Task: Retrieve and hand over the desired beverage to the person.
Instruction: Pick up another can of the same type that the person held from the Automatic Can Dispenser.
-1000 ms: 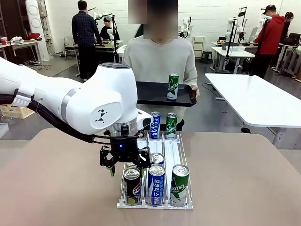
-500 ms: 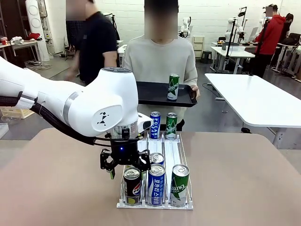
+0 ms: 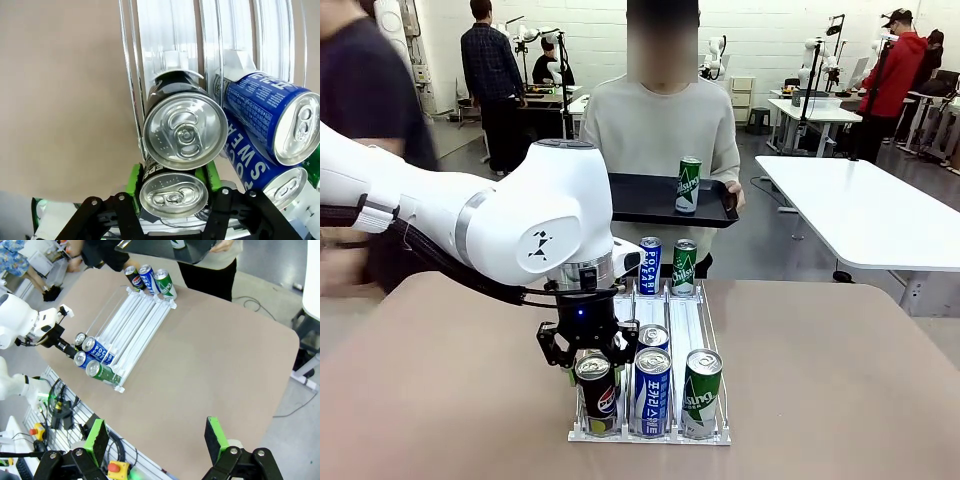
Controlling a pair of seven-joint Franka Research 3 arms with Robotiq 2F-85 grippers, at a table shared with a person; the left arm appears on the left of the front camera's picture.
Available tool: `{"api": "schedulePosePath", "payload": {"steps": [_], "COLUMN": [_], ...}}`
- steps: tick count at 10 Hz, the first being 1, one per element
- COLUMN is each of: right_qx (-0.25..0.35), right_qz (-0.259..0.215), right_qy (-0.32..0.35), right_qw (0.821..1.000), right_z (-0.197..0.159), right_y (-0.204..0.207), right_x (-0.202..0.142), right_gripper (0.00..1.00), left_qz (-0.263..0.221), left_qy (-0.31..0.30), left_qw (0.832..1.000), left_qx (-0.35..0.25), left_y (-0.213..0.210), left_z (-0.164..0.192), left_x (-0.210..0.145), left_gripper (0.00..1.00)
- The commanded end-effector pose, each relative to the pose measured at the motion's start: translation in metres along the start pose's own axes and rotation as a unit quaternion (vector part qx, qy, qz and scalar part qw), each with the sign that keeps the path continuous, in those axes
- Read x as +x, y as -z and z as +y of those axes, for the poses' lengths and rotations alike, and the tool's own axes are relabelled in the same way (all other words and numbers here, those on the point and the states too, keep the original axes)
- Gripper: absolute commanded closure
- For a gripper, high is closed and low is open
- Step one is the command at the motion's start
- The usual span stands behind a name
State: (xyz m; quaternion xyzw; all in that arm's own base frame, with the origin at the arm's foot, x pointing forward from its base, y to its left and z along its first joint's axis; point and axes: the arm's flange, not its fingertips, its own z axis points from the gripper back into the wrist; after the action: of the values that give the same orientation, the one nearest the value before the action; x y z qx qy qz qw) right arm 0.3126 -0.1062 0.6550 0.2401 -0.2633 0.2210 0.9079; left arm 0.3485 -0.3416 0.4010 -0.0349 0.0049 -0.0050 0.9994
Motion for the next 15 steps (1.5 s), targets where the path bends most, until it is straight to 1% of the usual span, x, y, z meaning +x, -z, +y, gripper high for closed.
{"api": "schedulePosePath", "payload": {"steps": [1, 3, 5, 6, 7, 9, 10, 11, 12, 13, 15], "right_qx": [0.008, 0.008, 0.008, 0.008, 0.008, 0.008, 0.008, 0.008, 0.008, 0.008, 0.008], "right_qz": [-0.005, -0.005, -0.005, -0.005, -0.005, -0.005, -0.005, -0.005, -0.005, -0.005, -0.005], "right_qy": [-0.003, -0.003, -0.003, -0.003, -0.003, -0.003, -0.003, -0.003, -0.003, -0.003, -0.003], "right_qw": [1.000, 1.000, 1.000, 1.000, 1.000, 1.000, 1.000, 1.000, 1.000, 1.000, 1.000], "right_z": [-0.001, -0.001, -0.001, -0.001, -0.001, -0.001, -0.001, -0.001, -0.001, -0.001, -0.001], "right_y": [0.002, 0.002, 0.002, 0.002, 0.002, 0.002, 0.002, 0.002, 0.002, 0.002, 0.002], "right_x": [0.001, 0.001, 0.001, 0.001, 0.001, 0.001, 0.001, 0.001, 0.001, 0.001, 0.001], "right_gripper": [0.00, 0.00, 0.00, 0.00, 0.00, 0.00, 0.00, 0.00, 0.00, 0.00, 0.00], "left_qz": [0.029, 0.032, 0.026, 0.031, 0.024, -0.005, -0.007, -0.017, -0.041, -0.062, -0.080], "left_qy": [-0.022, -0.024, -0.015, -0.010, 0.002, 0.023, 0.027, 0.029, 0.027, 0.010, 0.004], "left_qw": [0.999, 0.999, 1.000, 0.999, 1.000, 1.000, 1.000, 0.999, 0.999, 0.998, 0.996], "left_qx": [0.006, 0.007, 0.007, 0.009, -0.002, -0.012, -0.011, 0.011, 0.021, 0.020, 0.032], "left_y": [0.002, 0.002, -0.003, -0.011, -0.029, -0.090, -0.120, -0.149, -0.185, -0.216, -0.262], "left_z": [0.000, 0.000, 0.001, -0.001, -0.001, -0.003, -0.006, -0.010, -0.015, -0.017, -0.020], "left_x": [0.001, 0.001, -0.002, -0.006, -0.010, -0.021, -0.026, -0.031, -0.035, -0.035, -0.025], "left_gripper": [0.82, 1.00, 0.99, 0.46, 0.46, 0.46, 0.46, 0.46, 0.46, 0.46, 0.46]}}
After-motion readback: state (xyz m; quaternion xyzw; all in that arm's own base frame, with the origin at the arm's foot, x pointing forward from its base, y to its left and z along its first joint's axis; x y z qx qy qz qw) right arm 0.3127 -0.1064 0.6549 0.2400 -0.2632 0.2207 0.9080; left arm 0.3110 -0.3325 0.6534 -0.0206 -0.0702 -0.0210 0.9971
